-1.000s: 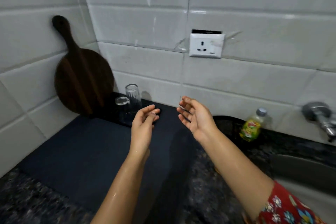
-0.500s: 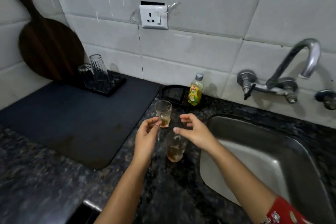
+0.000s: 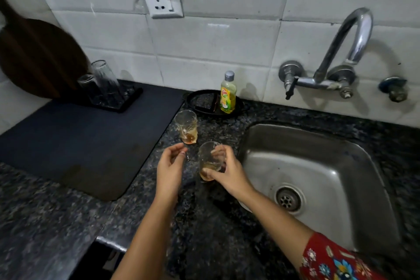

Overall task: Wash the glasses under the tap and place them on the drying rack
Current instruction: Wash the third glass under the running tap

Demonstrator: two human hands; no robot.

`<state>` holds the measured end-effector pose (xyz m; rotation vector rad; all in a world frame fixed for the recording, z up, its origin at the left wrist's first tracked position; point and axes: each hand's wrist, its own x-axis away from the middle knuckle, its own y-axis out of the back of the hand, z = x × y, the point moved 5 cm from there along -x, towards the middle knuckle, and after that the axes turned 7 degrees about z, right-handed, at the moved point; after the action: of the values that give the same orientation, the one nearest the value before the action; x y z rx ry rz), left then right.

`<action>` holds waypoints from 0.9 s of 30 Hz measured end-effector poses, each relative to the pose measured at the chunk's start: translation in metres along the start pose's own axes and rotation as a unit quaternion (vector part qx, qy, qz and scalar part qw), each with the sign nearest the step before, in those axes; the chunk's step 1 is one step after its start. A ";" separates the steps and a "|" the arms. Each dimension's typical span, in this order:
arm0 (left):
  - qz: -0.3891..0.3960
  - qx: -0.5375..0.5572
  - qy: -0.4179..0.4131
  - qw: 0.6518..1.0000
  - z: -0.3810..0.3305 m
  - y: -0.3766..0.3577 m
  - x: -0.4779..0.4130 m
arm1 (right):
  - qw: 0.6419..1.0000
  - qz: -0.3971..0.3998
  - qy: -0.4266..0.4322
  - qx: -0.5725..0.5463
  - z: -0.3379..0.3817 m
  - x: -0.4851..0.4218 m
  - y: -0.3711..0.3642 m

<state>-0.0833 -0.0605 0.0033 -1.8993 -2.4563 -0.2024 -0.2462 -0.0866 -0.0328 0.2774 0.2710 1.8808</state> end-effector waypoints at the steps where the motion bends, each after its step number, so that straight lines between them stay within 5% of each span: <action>1: 0.008 -0.004 0.001 1.000 0.000 -0.004 -0.004 | 0.999 -0.018 -0.005 -0.030 -0.002 0.005 0.009; 15: 0.248 -0.137 -0.087 0.955 -0.055 -0.213 -0.066 | 0.938 -0.327 -0.103 -0.052 -0.059 0.093 0.178; 27: 0.172 -0.301 -0.078 0.935 -0.111 -0.310 -0.096 | 0.937 -0.332 -0.099 -0.044 -0.068 0.090 0.243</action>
<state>-0.3648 -0.2427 0.0770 -2.6319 -2.2573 -0.9134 -0.5135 -0.0814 -0.0140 0.2713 0.1184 1.1822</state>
